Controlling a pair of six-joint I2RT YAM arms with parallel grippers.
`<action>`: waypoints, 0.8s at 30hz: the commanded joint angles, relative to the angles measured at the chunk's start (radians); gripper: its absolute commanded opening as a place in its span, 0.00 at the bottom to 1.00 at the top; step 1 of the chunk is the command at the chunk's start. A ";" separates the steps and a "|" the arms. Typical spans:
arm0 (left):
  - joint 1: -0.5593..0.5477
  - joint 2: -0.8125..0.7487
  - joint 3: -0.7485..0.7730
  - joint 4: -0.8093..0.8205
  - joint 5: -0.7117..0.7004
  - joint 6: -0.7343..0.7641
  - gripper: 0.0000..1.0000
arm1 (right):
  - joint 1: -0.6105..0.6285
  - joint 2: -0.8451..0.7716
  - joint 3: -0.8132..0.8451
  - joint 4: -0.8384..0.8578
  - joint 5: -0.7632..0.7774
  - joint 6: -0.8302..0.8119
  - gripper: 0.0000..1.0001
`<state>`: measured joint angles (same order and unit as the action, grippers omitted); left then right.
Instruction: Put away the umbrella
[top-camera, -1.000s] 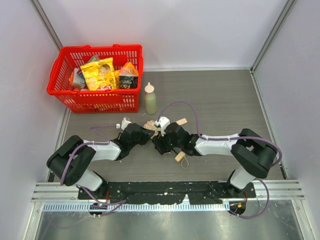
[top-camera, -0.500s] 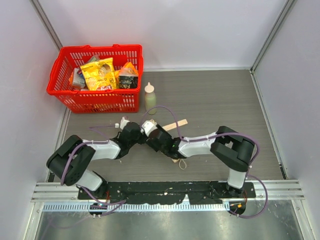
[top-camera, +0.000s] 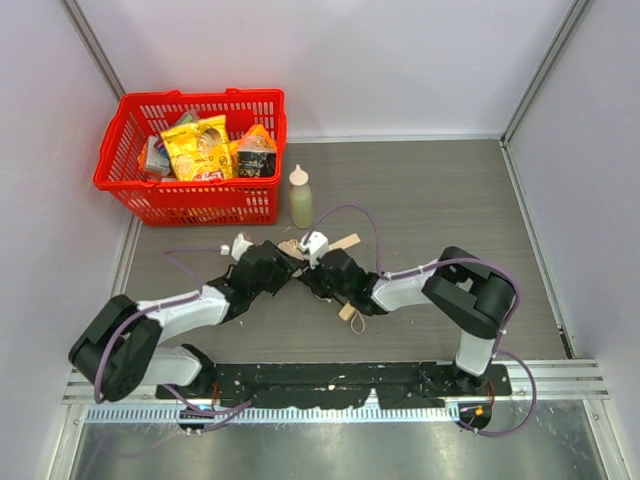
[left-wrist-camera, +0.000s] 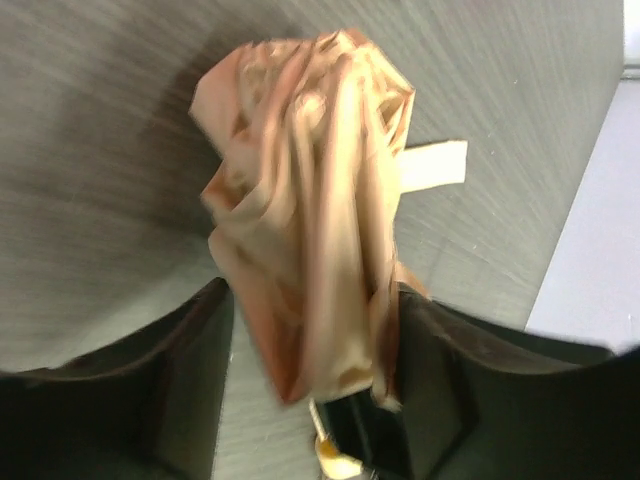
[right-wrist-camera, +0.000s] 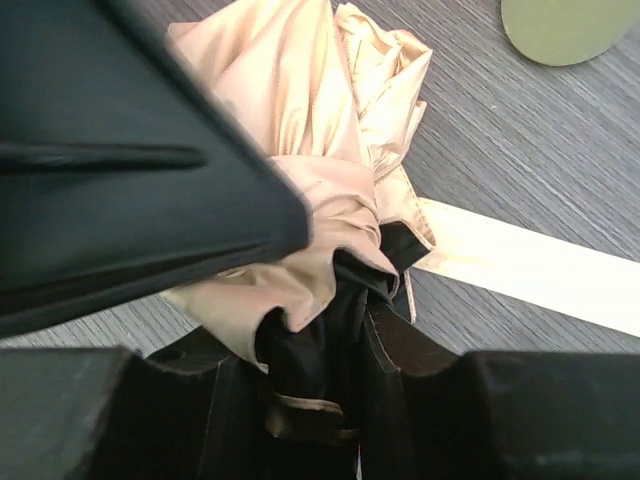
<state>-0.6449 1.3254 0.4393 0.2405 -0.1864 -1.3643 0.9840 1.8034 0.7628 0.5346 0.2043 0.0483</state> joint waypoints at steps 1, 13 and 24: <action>-0.025 -0.129 -0.013 -0.309 0.042 0.151 0.73 | -0.079 0.060 -0.074 -0.053 -0.167 0.079 0.01; 0.157 -0.146 0.114 -0.349 0.248 0.332 1.00 | -0.120 0.065 -0.102 -0.044 -0.305 0.064 0.01; 0.156 -0.185 0.067 -0.145 0.259 0.214 1.00 | -0.123 0.074 -0.065 -0.090 -0.332 0.051 0.01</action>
<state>-0.4927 1.2488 0.5495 -0.0132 0.0971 -1.0916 0.8551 1.8198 0.7166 0.6537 -0.1070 0.1326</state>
